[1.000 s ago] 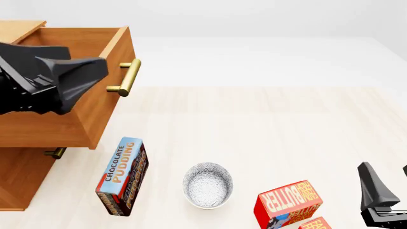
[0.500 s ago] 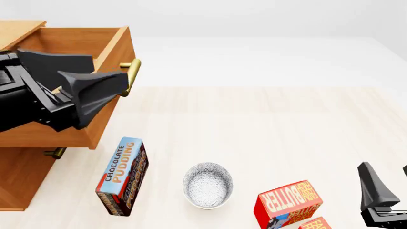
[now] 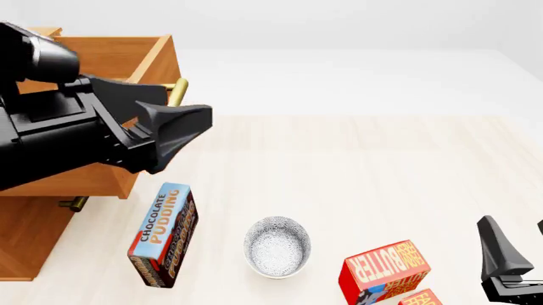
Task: Put the bowl in the top drawer of the cabinet.
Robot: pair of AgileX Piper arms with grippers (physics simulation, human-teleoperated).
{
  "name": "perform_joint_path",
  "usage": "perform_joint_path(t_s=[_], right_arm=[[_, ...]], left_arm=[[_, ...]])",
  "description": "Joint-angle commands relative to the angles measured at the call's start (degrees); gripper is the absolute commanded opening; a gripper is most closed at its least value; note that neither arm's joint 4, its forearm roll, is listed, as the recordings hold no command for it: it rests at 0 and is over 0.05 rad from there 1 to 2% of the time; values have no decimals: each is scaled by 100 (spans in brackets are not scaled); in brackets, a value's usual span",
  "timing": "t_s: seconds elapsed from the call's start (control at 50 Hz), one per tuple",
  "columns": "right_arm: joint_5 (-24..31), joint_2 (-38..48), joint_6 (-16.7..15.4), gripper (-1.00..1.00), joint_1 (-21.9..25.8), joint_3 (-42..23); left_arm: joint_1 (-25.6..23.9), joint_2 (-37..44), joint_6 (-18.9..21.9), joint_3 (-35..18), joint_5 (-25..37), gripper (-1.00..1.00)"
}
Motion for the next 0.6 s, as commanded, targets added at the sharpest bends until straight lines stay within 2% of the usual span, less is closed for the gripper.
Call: perform_joint_path(t_s=[0.02, 0.6], right_arm=[[1, -2, 1, 100, 1, 1], [0, -2, 1, 100, 1, 1]], left_arm=[[-359, 679, -208, -60, -354, 100], [-558, 1008, -393, 94, -632, 100]])
